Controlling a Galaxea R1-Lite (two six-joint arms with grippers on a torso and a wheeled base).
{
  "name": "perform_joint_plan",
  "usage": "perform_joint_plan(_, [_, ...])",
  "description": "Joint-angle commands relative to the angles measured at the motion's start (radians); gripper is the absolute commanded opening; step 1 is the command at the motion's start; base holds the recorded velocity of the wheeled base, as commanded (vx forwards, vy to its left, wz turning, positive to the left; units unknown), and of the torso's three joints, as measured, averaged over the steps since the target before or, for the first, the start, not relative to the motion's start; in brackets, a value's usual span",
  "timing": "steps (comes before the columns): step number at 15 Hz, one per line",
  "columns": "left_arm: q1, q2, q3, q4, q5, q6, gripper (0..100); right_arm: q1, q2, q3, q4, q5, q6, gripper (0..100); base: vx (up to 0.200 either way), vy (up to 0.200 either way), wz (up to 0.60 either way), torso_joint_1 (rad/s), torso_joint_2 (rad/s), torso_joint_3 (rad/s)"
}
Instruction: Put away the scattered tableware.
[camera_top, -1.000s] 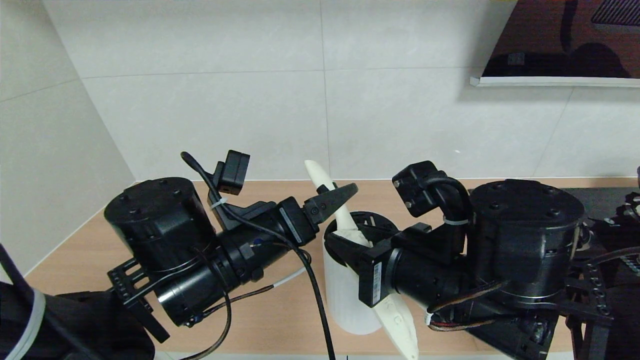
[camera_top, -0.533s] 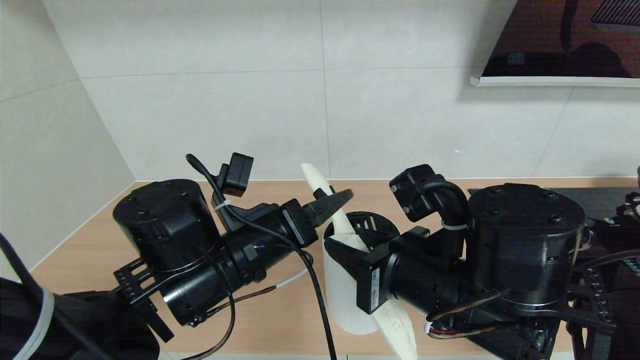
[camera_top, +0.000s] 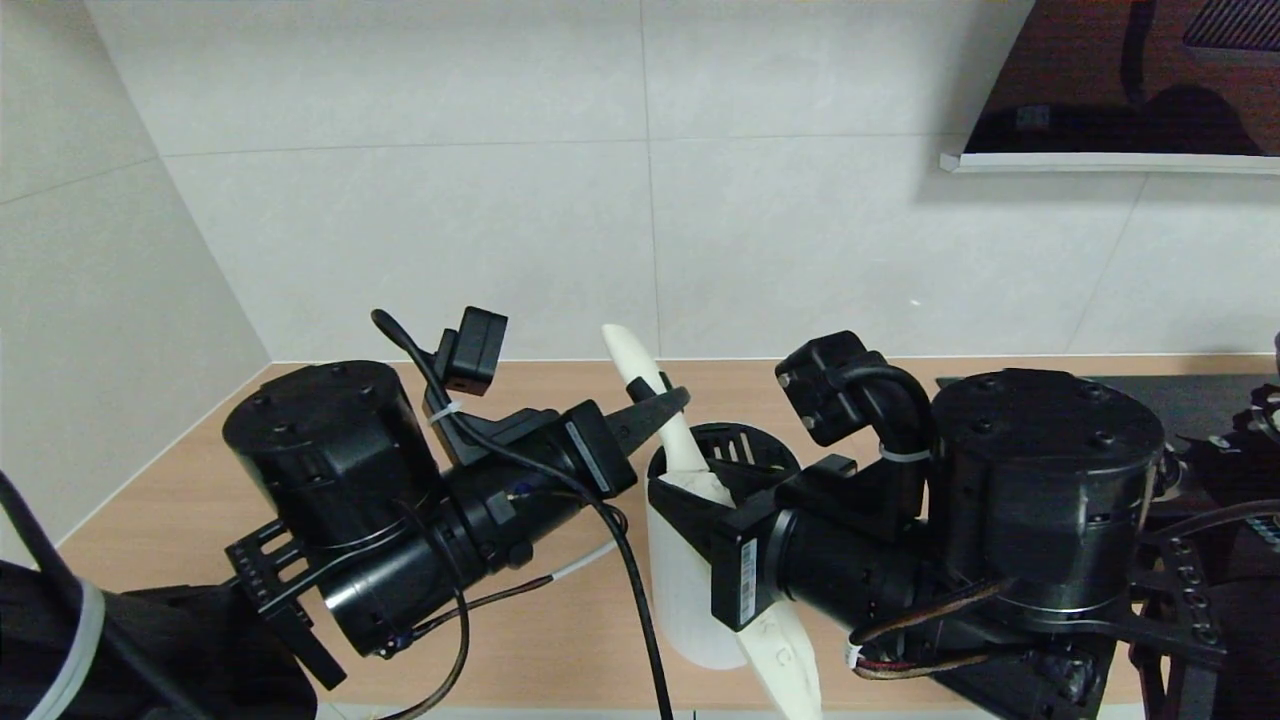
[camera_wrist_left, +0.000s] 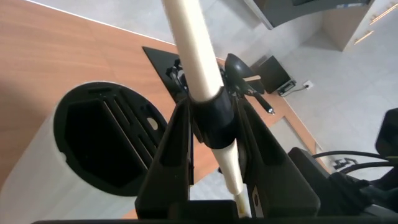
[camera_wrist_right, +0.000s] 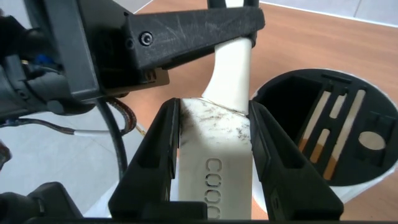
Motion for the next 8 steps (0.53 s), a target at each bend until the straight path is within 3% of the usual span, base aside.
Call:
perform_joint_plan(1, [-0.002, -0.008, -0.002, 0.0, -0.002, -0.002, 0, -0.001, -0.002, -0.001, -0.002, 0.0, 0.0, 0, 0.0, 0.0, 0.0, 0.0, 0.0, 0.0])
perform_joint_plan(7, [-0.006, -0.012, -0.005, 0.002, 0.0, 0.002, 0, -0.003, -0.001, -0.001, 0.0, -0.002, 0.0, 0, 0.0, 0.0, 0.0, 0.0, 0.0, 0.0])
perform_joint_plan(8, [-0.008, -0.012, -0.006, 0.002, 0.001, 0.012, 0, -0.003, -0.001, -0.001, 0.0, -0.002, 0.0, 100, 0.0, 0.0, 0.0, 0.0, 0.0, 0.0])
